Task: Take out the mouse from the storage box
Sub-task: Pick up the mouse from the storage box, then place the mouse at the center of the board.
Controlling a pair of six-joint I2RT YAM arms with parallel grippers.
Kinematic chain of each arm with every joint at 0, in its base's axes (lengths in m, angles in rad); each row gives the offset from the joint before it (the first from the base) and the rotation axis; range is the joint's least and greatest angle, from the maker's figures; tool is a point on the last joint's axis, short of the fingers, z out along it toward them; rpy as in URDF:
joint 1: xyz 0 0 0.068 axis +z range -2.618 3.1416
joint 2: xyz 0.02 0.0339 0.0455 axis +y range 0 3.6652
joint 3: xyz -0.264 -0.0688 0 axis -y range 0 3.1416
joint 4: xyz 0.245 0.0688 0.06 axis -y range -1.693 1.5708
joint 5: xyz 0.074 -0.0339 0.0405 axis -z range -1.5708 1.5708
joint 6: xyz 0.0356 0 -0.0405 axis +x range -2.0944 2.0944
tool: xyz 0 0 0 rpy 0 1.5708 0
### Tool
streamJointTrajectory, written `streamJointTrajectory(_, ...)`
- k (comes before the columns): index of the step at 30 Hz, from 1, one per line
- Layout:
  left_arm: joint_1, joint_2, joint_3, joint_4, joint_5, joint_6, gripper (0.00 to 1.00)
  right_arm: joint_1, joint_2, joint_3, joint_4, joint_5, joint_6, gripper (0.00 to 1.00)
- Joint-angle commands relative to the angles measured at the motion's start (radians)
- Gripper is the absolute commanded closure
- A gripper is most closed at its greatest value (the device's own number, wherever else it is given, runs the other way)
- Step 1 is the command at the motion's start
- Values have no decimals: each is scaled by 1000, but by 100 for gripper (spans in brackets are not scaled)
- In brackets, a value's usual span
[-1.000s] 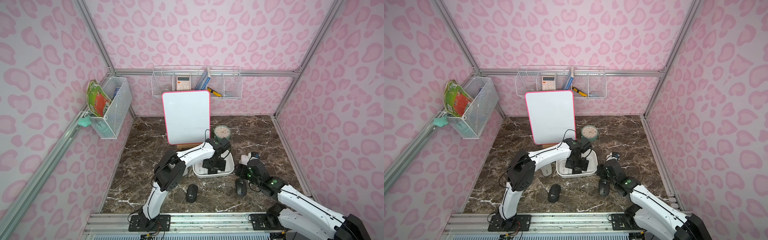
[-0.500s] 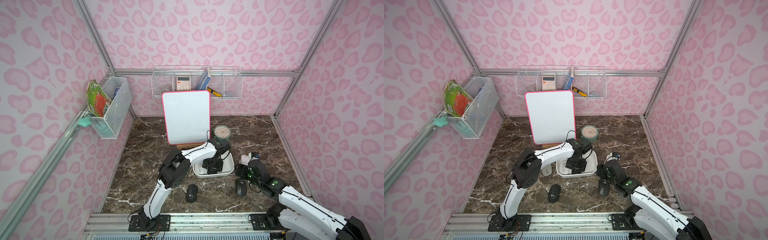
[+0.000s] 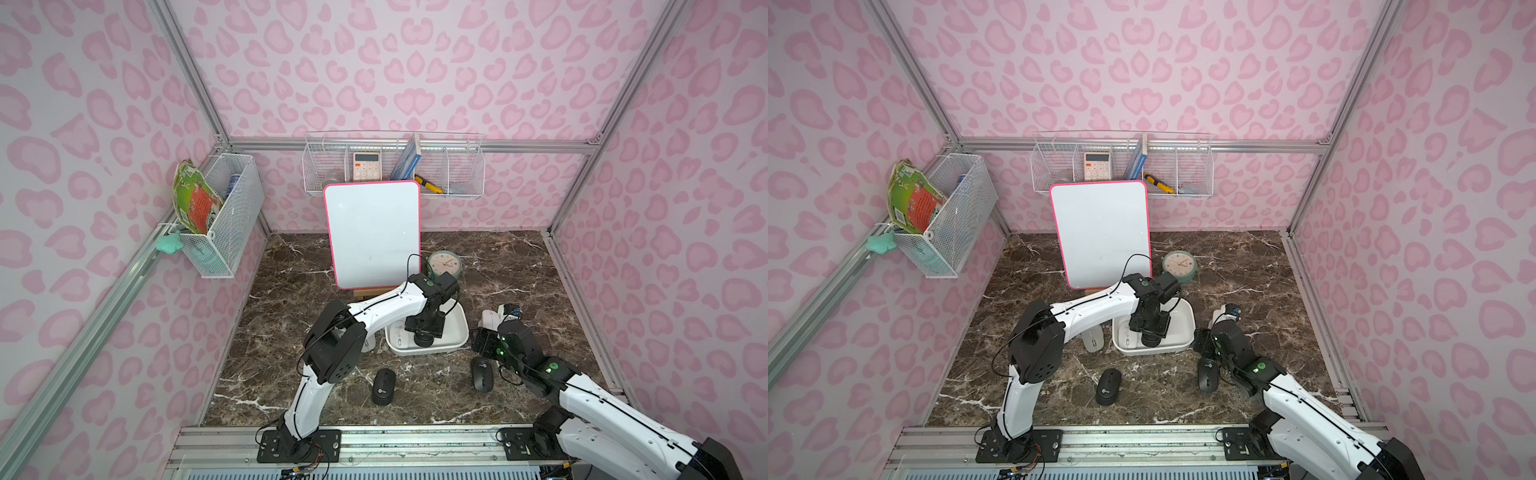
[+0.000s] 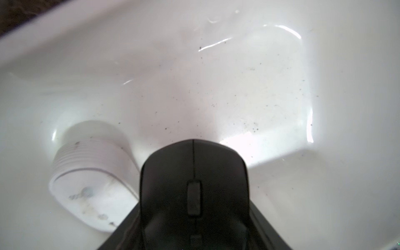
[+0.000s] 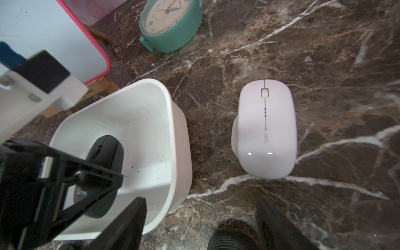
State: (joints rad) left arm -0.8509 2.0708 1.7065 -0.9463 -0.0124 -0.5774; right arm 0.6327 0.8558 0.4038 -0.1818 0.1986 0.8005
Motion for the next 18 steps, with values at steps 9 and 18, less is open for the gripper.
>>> streamJointTrajectory(9,-49,-320,-302,59,12,24,48,-4,26,2,26,6,-20,18)
streamJointTrajectory(18,-171,-417,-472,117,25,19,48,-6,77,21,40,-8,-33,18)
